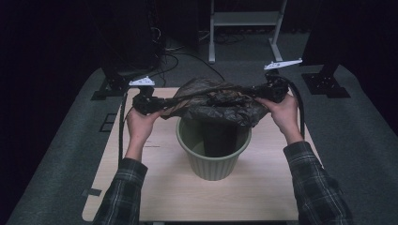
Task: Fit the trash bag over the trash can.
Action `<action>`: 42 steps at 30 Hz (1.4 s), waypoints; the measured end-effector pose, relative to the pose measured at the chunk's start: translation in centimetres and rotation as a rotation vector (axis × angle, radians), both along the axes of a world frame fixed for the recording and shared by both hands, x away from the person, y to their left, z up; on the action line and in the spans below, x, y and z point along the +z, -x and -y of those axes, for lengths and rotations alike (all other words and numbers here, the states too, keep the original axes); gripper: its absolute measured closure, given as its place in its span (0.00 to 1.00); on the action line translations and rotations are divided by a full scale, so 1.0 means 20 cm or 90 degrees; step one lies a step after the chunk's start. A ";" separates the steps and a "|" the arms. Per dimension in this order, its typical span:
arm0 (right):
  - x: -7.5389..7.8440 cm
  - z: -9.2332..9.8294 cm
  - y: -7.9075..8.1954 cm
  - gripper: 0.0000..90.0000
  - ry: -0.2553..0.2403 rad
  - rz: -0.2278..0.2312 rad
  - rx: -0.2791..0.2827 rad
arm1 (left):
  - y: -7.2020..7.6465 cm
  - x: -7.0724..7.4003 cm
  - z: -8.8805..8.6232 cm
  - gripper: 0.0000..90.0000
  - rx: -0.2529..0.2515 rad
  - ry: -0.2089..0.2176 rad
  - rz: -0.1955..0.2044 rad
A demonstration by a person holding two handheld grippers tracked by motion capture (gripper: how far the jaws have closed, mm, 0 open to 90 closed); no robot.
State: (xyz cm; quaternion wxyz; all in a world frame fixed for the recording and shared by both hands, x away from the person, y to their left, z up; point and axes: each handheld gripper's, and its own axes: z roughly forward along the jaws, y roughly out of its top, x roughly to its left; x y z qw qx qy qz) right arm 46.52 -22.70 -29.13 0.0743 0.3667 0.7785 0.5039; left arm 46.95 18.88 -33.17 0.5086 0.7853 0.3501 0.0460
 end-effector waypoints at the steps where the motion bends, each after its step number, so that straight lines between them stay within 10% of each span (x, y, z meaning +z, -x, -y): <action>1: -0.04 0.01 -0.01 1.00 0.009 -0.016 -0.005 | -0.03 -0.04 0.01 1.00 0.001 -0.016 -0.028; 3: -0.12 0.01 -0.03 1.00 0.019 -0.049 -0.010 | -0.07 -0.13 0.04 1.00 -0.009 -0.041 -0.106; 6: -0.26 0.01 -0.03 1.00 0.051 -0.099 -0.010 | -0.08 -0.25 0.07 1.00 -0.036 -0.075 -0.153; 11: -0.39 0.06 0.04 0.87 0.033 -0.110 0.001 | 0.00 -0.30 0.06 0.95 -0.062 -0.081 -0.158; 12: -0.39 0.07 0.05 0.73 0.025 -0.109 0.001 | 0.01 -0.28 0.05 0.84 -0.050 -0.088 -0.148; 21: -0.21 0.27 0.17 0.70 -0.048 -0.041 -0.028 | 0.19 0.03 -0.11 0.51 -0.032 -0.003 -0.038; 30: -0.13 0.29 0.26 0.65 -0.068 -0.001 -0.016 | 0.32 0.26 0.03 0.37 -0.108 0.049 0.091; 42: -0.11 0.30 0.30 0.60 -0.077 0.009 -0.005 | 0.28 0.23 0.28 0.34 -0.148 -0.024 0.142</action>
